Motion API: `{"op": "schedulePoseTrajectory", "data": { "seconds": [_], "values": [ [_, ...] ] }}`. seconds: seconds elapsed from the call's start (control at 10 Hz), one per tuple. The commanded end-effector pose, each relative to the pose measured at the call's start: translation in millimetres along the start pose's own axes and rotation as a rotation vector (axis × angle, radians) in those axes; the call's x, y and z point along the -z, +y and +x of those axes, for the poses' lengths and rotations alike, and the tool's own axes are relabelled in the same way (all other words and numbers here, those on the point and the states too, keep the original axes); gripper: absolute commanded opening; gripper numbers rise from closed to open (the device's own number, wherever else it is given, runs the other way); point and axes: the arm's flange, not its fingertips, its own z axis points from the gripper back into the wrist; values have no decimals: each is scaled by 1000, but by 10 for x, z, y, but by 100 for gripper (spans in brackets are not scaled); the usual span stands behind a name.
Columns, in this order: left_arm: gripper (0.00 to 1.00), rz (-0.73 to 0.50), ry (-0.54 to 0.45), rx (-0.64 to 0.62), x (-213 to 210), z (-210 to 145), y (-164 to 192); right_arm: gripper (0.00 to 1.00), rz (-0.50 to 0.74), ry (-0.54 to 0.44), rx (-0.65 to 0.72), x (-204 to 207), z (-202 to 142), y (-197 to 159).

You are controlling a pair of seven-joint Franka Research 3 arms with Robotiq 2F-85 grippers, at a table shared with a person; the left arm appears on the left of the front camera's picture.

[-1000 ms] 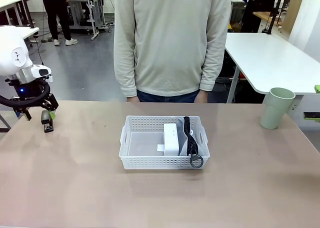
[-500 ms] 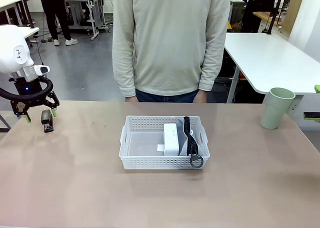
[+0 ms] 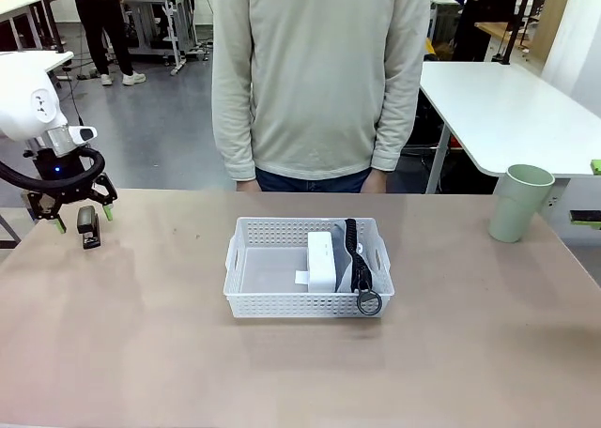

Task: Efficiently arrange items inside the basket to fit them all.
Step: Pick up the Stapler and place it inside the Organizing basket.

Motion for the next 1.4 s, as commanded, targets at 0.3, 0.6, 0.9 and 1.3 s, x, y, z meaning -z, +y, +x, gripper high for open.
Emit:
{"op": "schedulePoseTrajectory", "data": {
  "seconds": [0.3,0.6,0.9,1.3],
  "values": [
    [100,29,-10,70,174,58,132,100,17,-10,-13,-6,20,21],
    [42,18,-60,70,114,49,143,100,17,-10,-13,-6,20,21],
    [0,55,-109,91,129,37,120,100,17,-10,-13,-6,20,21],
    [0,116,-125,109,171,33,103,100,17,-10,-13,-6,20,21]
  ]
}}
